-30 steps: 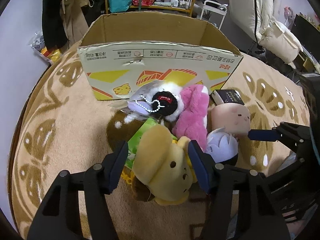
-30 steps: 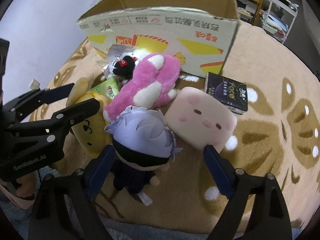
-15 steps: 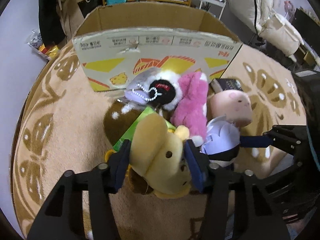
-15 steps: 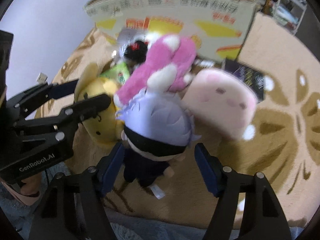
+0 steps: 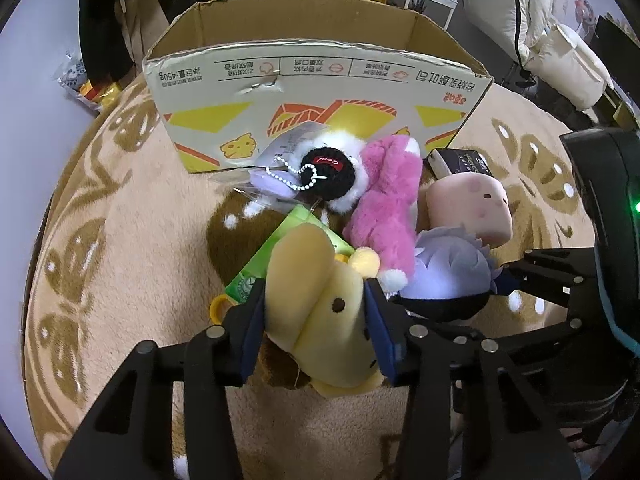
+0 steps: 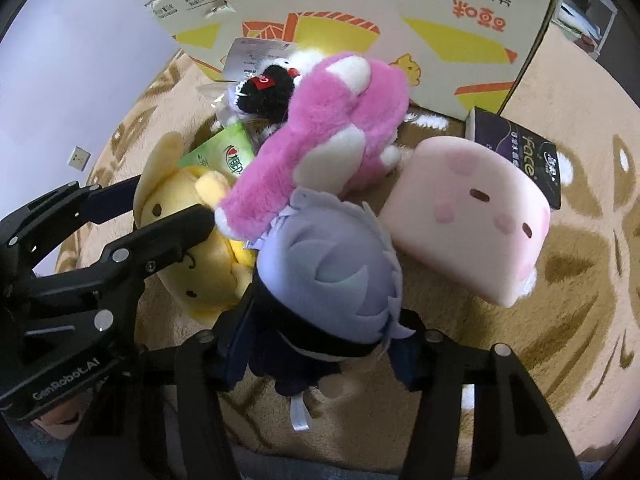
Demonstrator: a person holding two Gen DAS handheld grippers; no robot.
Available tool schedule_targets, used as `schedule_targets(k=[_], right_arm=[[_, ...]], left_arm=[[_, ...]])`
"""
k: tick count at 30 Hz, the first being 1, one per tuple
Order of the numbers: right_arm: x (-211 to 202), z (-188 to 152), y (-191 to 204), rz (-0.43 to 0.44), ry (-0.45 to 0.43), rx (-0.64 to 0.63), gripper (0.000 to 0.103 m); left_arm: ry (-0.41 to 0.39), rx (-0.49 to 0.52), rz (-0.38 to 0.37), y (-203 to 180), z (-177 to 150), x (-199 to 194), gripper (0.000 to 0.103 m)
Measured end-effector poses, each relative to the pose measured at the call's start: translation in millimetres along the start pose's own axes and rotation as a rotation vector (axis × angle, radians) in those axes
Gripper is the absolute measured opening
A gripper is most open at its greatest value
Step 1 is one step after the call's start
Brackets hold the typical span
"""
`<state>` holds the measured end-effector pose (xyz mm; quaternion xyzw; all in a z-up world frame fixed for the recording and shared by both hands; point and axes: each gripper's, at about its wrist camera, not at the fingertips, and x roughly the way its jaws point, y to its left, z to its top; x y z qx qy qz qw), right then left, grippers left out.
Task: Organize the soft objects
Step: 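Close left gripper on yellow dog while right gripper grips white-haired doll, lift both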
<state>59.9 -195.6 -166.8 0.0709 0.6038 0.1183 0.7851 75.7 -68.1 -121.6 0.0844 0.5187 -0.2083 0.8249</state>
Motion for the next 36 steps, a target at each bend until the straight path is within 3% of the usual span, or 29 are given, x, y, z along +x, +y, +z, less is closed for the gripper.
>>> schedule_targets(k=[8, 14, 22, 29, 36], right_arm=[[-20.7, -6.7, -0.6, -0.032, -0.068, 0.003, 0.057], [-54.6, -15.8, 1.5, -0.053, -0.193, 0.003, 0.057], [-97.3, -26.0, 5.5, -0.107, -0.419, 0.010, 0.057], [-134.0, -34.7, 12.5, -0.153, -0.649, -0.001, 0.057], [-153.1, -38.1, 21.6, -0.259, -0.787, -0.020, 0.057]], left_arm=[[-0.075, -0.005, 0.047, -0.1, -3.4, -22.0, 0.042], [-0.170, -0.052, 0.091, 9.2, -6.8, -48.5, 0.042], [-0.349, -0.076, 0.197, 11.3, -13.2, -88.6, 0.043], [-0.482, -0.085, 0.245, 10.2, -17.6, -115.6, 0.043], [-0.571, -0.083, 0.273, 7.1, -19.8, -135.1, 0.043]])
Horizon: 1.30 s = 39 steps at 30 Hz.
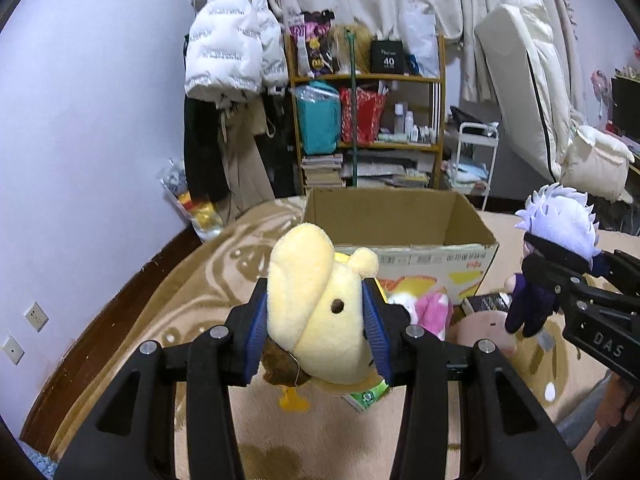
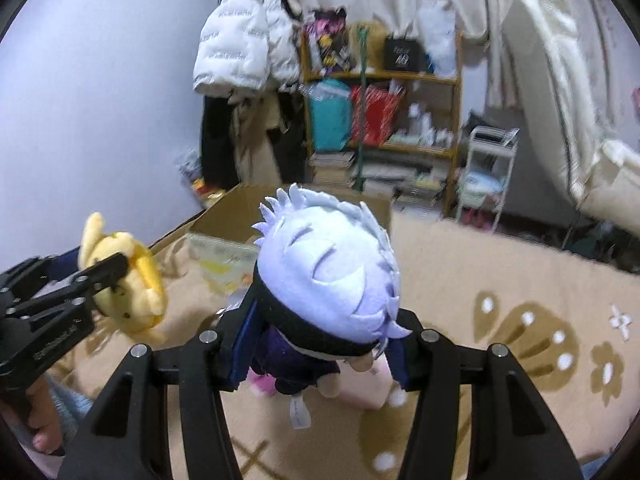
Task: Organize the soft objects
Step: 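Close left gripper on yellow dog while right gripper grips white-haired doll, lift both, then carry both toys over the box and open both grippers to drop them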
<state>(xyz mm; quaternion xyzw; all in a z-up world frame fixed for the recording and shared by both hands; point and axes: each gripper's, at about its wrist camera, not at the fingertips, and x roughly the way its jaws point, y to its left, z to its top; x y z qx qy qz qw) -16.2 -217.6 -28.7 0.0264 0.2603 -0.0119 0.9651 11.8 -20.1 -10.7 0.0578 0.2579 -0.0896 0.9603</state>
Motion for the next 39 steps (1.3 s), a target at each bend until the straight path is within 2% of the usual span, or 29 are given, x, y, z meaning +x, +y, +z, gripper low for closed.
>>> schedule_targets(k=[5, 12, 21, 30, 34, 39], right_arm=[[-7.3, 12.2, 4.6, -0.041, -0.088, -0.031, 0.057], [2.2, 26.2, 7.0, -0.069, -0.136, -0.052, 0.057], [25.8, 47.0, -4.9, -0.074, -0.174, -0.043, 0.057], [56.1, 63.8, -14.9, -0.073, -0.191, -0.034, 0.057], [70.3, 69.4, -21.5, -0.058, -0.191, -0.012, 0.057], [83.8, 68.9, -25.8, -0.058, -0.171, -0.005, 0.058]], left_arm=[[-0.059, 0.005, 0.029, 3.3, 9.7, -10.9, 0.043], [-0.124, 0.020, 0.044, -0.5, 29.4, -11.2, 0.043], [-0.177, 0.045, 0.033, -6.4, 61.6, 19.5, 0.043], [-0.154, 0.006, 0.021, -5.1, 79.8, 70.1, 0.043], [-0.179, 0.043, 0.045, -10.3, 73.6, 82.5, 0.044], [-0.126, -0.007, 0.014, -9.4, 71.3, 104.9, 0.044]])
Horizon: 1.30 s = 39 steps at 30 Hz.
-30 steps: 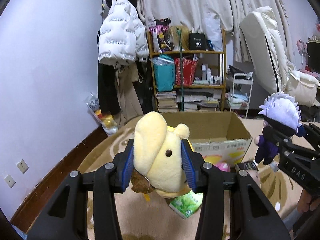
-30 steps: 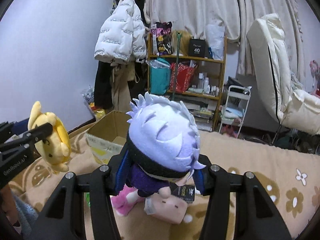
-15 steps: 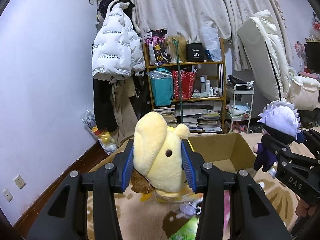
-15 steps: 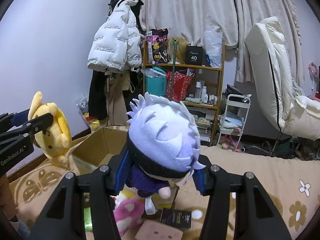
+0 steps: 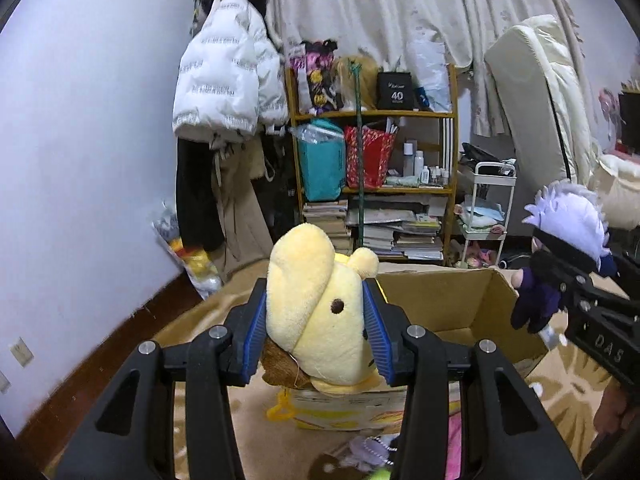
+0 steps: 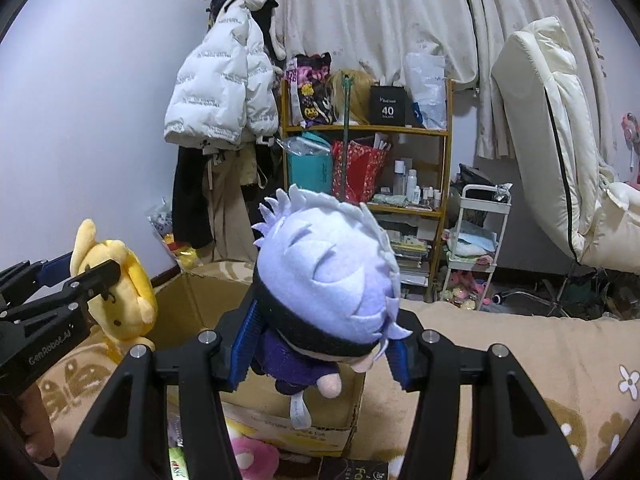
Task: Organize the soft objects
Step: 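Carry both toys over the box and open both grippers to drop them, then move both tools back toward the remaining toys on the rug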
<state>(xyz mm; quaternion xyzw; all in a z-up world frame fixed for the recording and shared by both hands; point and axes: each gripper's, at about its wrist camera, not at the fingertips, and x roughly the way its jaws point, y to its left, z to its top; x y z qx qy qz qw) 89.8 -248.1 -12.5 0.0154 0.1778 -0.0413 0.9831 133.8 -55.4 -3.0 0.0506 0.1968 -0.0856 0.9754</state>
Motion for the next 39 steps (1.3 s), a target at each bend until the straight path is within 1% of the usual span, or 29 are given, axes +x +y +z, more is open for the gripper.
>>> schedule_targets(k=[5, 8, 10, 12, 13, 14, 15, 16, 18, 20, 21, 23, 24, 26, 28, 30, 32, 35, 39], right_arm=[[7.6, -3.1, -3.1, 0.031, 0.014, 0.018, 0.059], [14.8, -6.5, -3.3, 0.047, 0.038, 0.015, 0.059], [19.2, -10.3, -3.6, 0.067, 0.056, 0.015, 0.060], [24.0, -15.3, -4.2, 0.088, 0.078, 0.021, 0.062], [25.8, -16.8, -4.2, 0.090, 0.089, 0.021, 0.063], [28.0, -18.1, -4.3, 0.096, 0.101, 0.021, 0.068], [28.7, -19.0, -4.4, 0.106, 0.103, 0.020, 0.072], [28.5, -19.8, -4.1, 0.110, 0.102, 0.016, 0.075], [27.1, -20.5, -3.0, 0.109, 0.094, 0.001, 0.084], [26.2, -20.2, -2.2, 0.113, 0.094, -0.008, 0.089], [25.0, -20.2, -1.6, 0.117, 0.095, -0.011, 0.089], [22.7, -20.2, -0.3, 0.125, 0.101, -0.014, 0.091], [21.0, -20.2, 0.2, 0.129, 0.105, -0.015, 0.096], [15.4, -20.9, 0.9, 0.138, 0.098, -0.015, 0.103], [9.8, -21.3, 1.9, 0.144, 0.091, -0.014, 0.103], [5.8, -22.4, 3.3, 0.160, 0.104, -0.017, 0.103], [2.7, -23.2, 3.8, 0.162, 0.120, -0.010, 0.103], [-7.0, -24.7, 0.8, 0.145, 0.125, 0.017, 0.103], [-18.0, -26.1, -6.2, 0.146, 0.137, 0.046, 0.103]], left_arm=[[0.028, -0.028, -0.015, -0.6, -0.5, 16.7, 0.047], [0.055, -0.025, -0.026, -4.9, -3.7, 23.8, 0.048], [0.065, -0.012, -0.028, -9.2, -7.5, 26.7, 0.053], [0.061, -0.003, -0.025, -11.6, -8.8, 26.1, 0.056], [0.062, 0.004, -0.027, -13.1, -10.0, 25.9, 0.058], [0.065, 0.010, -0.027, -14.2, -10.9, 26.1, 0.059], [0.067, 0.014, -0.026, -14.9, -11.1, 25.9, 0.063], [0.068, 0.020, -0.024, -15.0, -12.3, 24.9, 0.071], [0.062, 0.027, -0.021, -13.8, -14.7, 21.4, 0.077], [0.068, 0.034, -0.012, -13.5, -15.8, 19.9, 0.081], [0.072, 0.035, -0.010, -12.8, -15.9, 19.6, 0.084], [0.072, 0.049, 0.006, -12.2, -15.6, 17.9, 0.084], [0.072, 0.059, 0.014, -12.1, -16.1, 16.5, 0.084], [0.081, 0.076, 0.019, -9.7, -18.5, 12.3, 0.086], [0.091, 0.070, 0.026, -6.2, -19.4, 9.1, 0.092], [0.100, 0.063, 0.019, -2.8, -19.2, 5.0, 0.095], [0.112, 0.080, 0.010, -1.7, -19.3, 1.7, 0.095], [0.120, 0.117, 0.034, -0.4, -23.9, -4.6, 0.095], [0.159, 0.102, 0.030, 6.6, -30.5, -15.1, 0.095]])
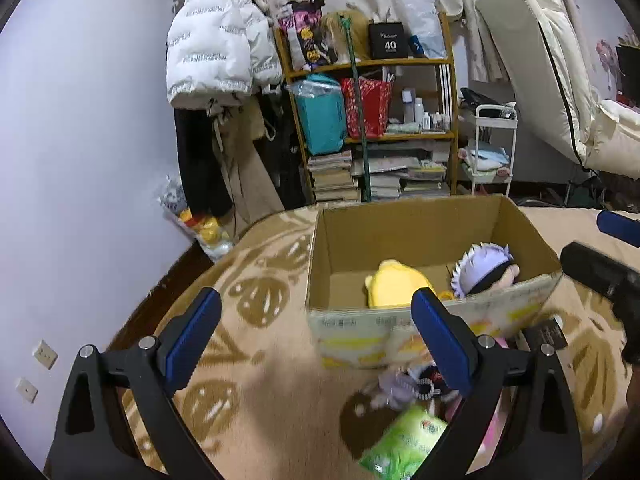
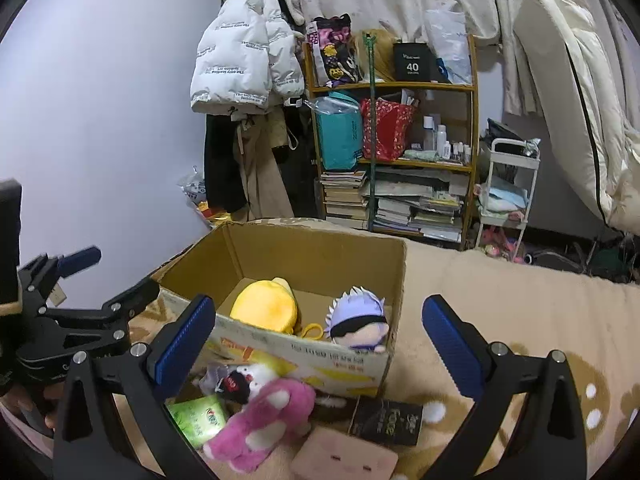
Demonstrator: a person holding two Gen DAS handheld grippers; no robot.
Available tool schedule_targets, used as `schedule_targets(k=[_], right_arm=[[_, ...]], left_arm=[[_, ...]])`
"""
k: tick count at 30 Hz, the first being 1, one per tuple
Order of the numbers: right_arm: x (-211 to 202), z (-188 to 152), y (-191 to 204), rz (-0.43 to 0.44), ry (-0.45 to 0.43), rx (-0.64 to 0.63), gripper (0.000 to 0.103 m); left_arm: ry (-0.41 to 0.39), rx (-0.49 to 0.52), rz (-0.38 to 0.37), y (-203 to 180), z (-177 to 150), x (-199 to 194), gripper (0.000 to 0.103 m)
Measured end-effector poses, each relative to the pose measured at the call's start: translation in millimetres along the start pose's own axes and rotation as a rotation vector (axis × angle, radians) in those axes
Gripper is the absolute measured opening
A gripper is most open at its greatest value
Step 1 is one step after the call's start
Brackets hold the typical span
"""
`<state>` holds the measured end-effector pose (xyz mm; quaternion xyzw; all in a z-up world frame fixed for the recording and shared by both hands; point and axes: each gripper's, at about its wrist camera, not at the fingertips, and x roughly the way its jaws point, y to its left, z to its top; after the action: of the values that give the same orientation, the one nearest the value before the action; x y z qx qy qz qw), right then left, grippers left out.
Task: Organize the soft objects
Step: 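Move both tools back toward the remaining toys on the rug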
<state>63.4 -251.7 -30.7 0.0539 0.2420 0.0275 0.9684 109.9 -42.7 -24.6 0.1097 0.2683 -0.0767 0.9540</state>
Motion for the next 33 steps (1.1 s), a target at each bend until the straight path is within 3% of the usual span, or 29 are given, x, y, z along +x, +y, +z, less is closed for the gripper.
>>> schedule_targets(k=[11, 18, 33], right_arm=[[-27.1, -13.5, -28.8, -0.046, 0.064, 0.181, 0.103], [-31.5, -29.2, -42.9, -0.055, 0.164, 0.263, 0.103], [-9.2, -46.3, -32.3, -0.111, 0.288, 0.190, 0.103]], left_arm=[[0.092, -0.004, -0.026, -3.7, -19.1, -33.0, 0.095], [0.162, -0.008, -0.024, -3.0, -24.9, -39.9, 0.095], [0.278, -0.001, -0.104, -9.5, -39.4, -13.8, 0.095]])
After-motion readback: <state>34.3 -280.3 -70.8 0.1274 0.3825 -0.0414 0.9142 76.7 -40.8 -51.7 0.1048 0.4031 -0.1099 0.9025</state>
